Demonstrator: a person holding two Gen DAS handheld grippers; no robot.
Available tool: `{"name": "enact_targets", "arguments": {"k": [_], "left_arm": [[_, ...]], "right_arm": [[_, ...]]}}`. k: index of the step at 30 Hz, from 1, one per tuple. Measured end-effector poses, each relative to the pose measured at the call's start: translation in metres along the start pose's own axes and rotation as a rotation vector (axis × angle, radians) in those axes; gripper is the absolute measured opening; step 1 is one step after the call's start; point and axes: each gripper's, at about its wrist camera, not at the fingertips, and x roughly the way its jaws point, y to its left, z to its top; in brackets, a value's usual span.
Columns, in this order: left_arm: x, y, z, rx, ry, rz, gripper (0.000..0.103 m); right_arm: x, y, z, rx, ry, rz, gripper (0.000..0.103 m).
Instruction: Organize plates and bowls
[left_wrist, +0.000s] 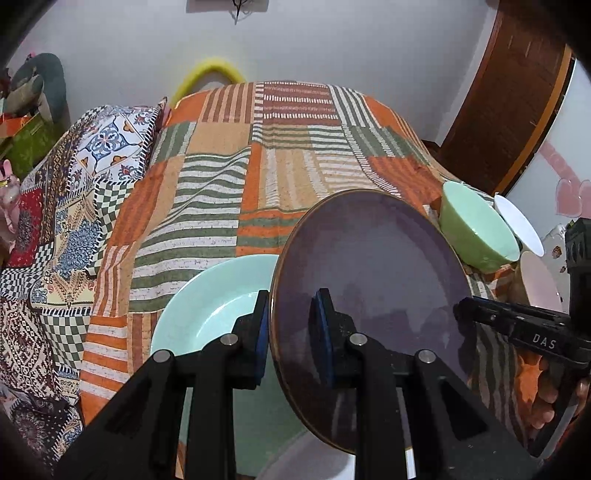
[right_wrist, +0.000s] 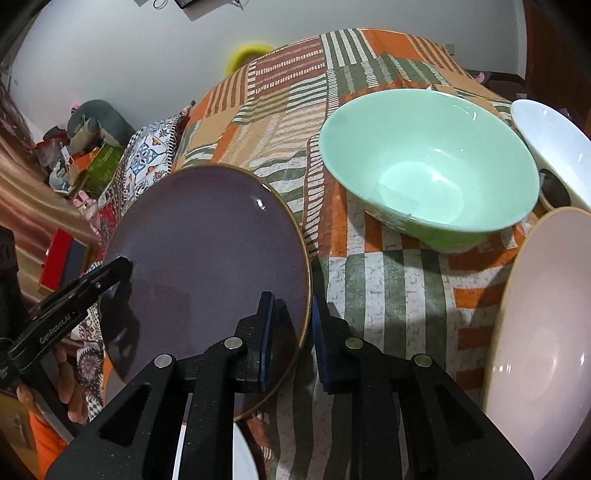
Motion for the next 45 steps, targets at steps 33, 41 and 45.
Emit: {"name": "enact_targets", "arguments": {"k": [33, 41, 45], "left_arm": [[-0.088, -0.044, -0.072, -0.061, 0.002, -0.045, 0.023], [-0.110, -0.068, -0.094, -0.045, 0.005, -0.054, 0.023], [-0.116, -0.082, -0.104, -0.030, 0.009, -0.058, 0.023]], "right_arm": [[-0.076, -0.001, -0.059, 0.005, -0.043, 0.040, 0.019], [-0.096, -0.010, -0.081, 0.019, -0.056, 0.042, 0.019], [-0.103, -0.014, -0.090, 0.028, -0.058, 0.037, 0.019]]}}
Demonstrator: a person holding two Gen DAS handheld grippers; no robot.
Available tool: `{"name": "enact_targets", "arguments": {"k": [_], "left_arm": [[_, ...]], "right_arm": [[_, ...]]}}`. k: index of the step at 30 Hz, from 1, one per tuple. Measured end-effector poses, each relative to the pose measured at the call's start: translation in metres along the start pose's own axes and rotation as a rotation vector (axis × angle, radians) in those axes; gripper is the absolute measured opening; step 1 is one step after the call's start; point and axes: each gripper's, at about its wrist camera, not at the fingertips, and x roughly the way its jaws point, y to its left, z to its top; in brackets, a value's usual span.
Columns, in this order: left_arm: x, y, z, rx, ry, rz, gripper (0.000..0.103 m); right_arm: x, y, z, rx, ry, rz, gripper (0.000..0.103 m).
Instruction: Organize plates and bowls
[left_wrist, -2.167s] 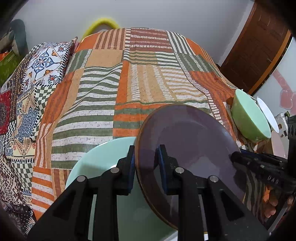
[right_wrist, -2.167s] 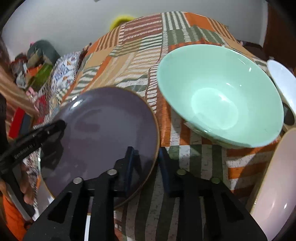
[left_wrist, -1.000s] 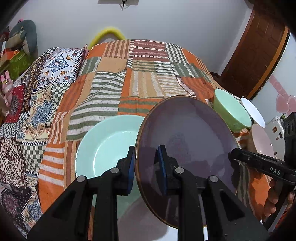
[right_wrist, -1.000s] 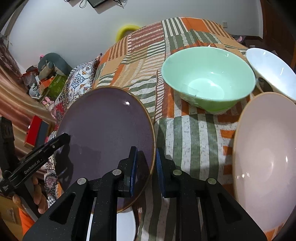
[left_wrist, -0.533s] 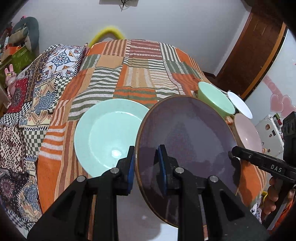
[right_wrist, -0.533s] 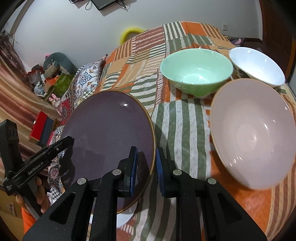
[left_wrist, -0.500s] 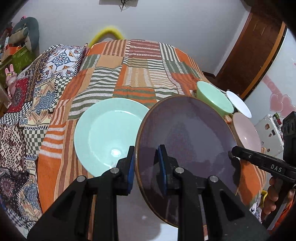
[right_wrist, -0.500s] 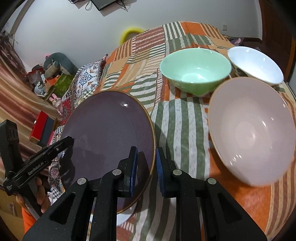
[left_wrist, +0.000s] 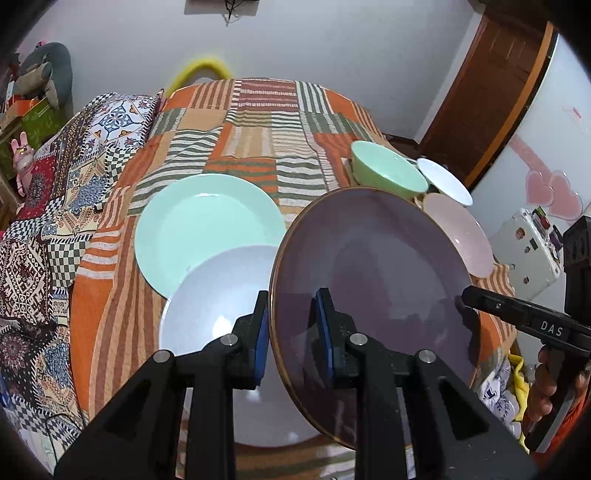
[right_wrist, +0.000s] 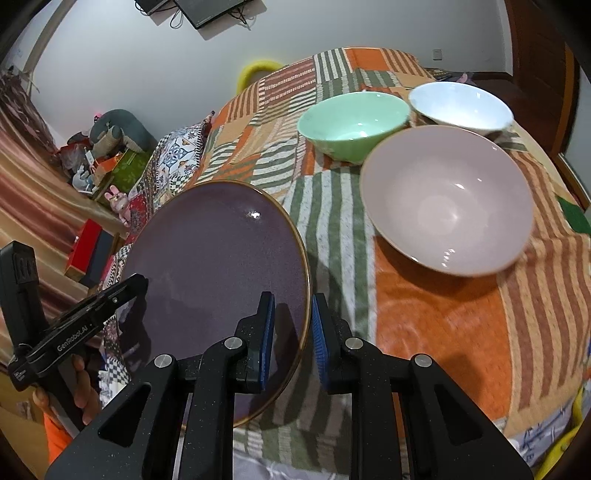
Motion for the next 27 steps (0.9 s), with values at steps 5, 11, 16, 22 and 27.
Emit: {"name": "enact_targets", "arguments": {"k": [5, 11, 16, 22, 27], "left_arm": [[0.000, -0.013, -0.008, 0.007, 0.007, -0.016, 0.023], [0.005, -0.029, -0.015, 0.016, 0.023, -0.045, 0.024], [0.013, -0.039, -0.023, 0.025, 0.049, -0.058, 0.024], [0.026, -0.052, -0.033, 0.042, 0.087, -0.060, 0.025], [0.040, -0.056, -0.037, 0.038, 0.122, -0.064, 0.025]], "right_arm": [[-0.010, -0.010, -0.007, 0.010, -0.003, -0.008, 0.019], [-0.022, -0.021, -0.013, 0.026, -0.017, -0.025, 0.019], [-0.026, -0.032, -0.023, 0.054, -0.012, -0.037, 0.019], [-0.027, -0.051, -0.033, 0.090, 0.002, -0.043, 0.019], [-0.026, -0.063, -0.040, 0.115, 0.018, -0.047, 0.019]]}}
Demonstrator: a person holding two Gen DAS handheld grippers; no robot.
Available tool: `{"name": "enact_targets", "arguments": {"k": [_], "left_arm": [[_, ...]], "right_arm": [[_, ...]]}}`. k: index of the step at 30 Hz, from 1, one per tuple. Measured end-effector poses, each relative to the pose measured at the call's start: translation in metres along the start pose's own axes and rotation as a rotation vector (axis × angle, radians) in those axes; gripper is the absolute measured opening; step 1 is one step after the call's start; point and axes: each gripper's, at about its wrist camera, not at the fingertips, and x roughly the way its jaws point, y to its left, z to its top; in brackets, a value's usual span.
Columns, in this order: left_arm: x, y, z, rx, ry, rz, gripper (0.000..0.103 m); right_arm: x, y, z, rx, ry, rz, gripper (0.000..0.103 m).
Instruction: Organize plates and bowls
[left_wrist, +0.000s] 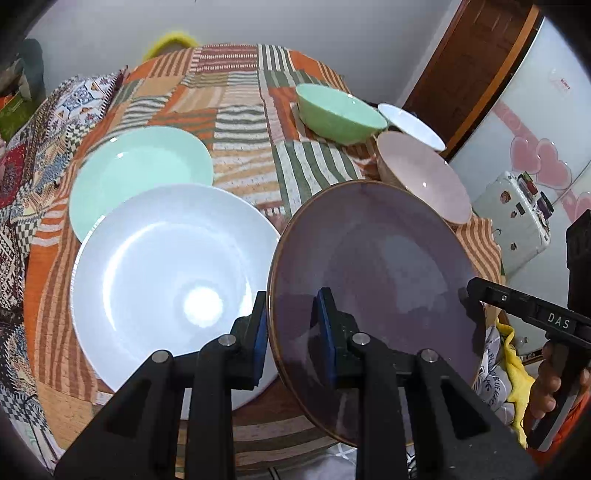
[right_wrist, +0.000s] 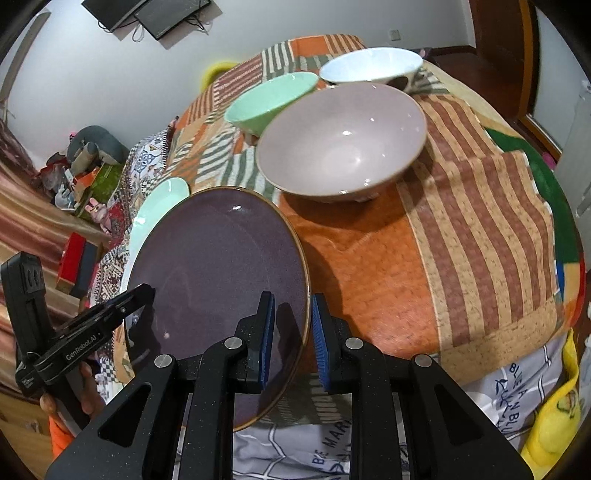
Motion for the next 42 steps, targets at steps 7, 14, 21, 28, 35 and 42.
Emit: {"name": "enact_targets", "arguments": {"k": [7, 14, 21, 28, 35, 42], "left_arm": [[0.018, -0.004, -0.003, 0.000, 0.036, -0.004, 0.027], [0.033, -0.005, -0.001, -0.006, 0.061, -0.006, 0.027], [0.043, -0.007, 0.003, -0.007, 0.071, -0.005, 0.028], [0.050, -0.008, 0.005, 0.001, 0.078, 0.002, 0.030], [0.056, -0.004, 0.007, -0.022, 0.080, -0.001, 0.030], [0.055, -0.005, 0.007, 0.000, 0.074, 0.022, 0.030]], "right_arm": [[0.003, -0.013, -0.001, 0.032, 0.014, -0.004, 0.019], [0.006, -0.025, 0.000, 0.036, 0.028, -0.017, 0.020], [0.011, -0.027, 0.007, 0.040, 0.030, -0.029, 0.020], [0.015, -0.030, 0.011, 0.027, 0.030, -0.046, 0.020], [0.020, -0.027, 0.015, 0.000, 0.023, -0.069, 0.019], [0.021, -0.029, 0.015, -0.006, 0.024, -0.062, 0.019]]}}
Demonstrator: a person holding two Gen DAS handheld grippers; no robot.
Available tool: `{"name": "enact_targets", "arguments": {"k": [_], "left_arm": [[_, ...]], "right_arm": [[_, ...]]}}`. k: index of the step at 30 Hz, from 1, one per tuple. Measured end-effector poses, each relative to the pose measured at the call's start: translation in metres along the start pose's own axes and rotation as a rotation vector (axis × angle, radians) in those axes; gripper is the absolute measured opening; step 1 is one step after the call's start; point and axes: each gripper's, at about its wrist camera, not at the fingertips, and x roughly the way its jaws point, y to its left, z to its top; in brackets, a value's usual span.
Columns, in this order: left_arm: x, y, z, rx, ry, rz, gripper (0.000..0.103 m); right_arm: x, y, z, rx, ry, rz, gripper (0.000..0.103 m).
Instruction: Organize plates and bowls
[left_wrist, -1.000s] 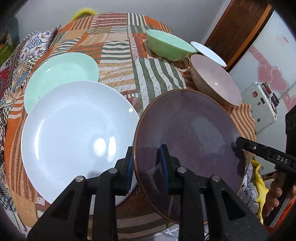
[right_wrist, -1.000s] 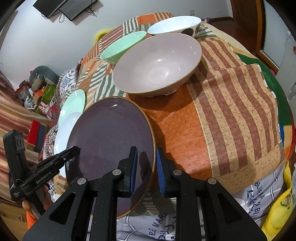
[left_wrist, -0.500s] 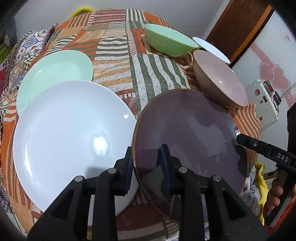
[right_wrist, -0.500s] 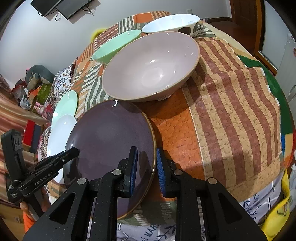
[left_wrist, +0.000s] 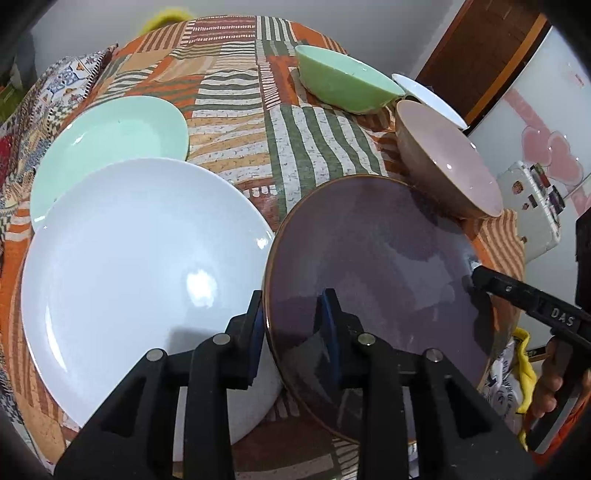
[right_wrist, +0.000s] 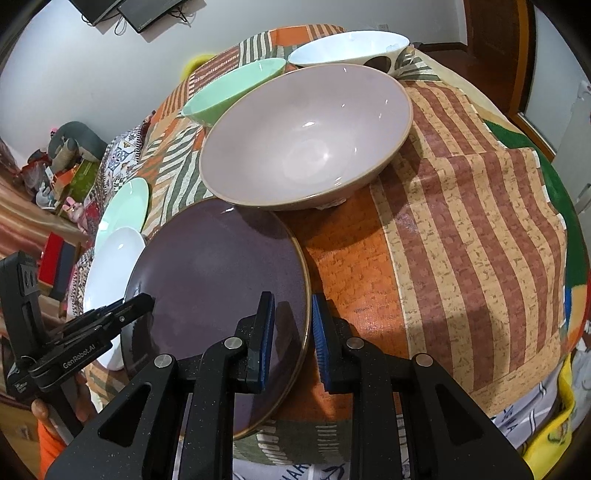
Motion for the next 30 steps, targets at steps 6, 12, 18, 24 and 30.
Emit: {"name": "enact_targets", "arguments": {"k": [6, 12, 18, 24, 30], "left_arm": [[-0.014, -0.006, 0.003, 0.025, -0.038, 0.035, 0.030], [-0.035, 0.006, 0.004, -0.009, -0.071, 0.025, 0.032], [-0.074, 0.025, -0.005, -0.034, -0.151, 0.062, 0.047], [-0.112, 0.059, -0.016, -0.096, -0.219, 0.102, 0.055], [-0.141, 0.098, -0.033, -0.174, -0.270, 0.146, 0.062]], "right_arm": [[-0.003, 0.008, 0.001, -0.029, 0.006, -0.019, 0.022], [-0.020, 0.007, 0.000, -0.033, -0.031, -0.040, 0.041], [-0.044, 0.021, 0.000, -0.088, -0.085, -0.049, 0.046], [-0.052, 0.051, 0.002, -0.166, -0.122, -0.038, 0.052], [-0.045, 0.090, 0.001, -0.279, -0.127, -0.023, 0.052]]}}
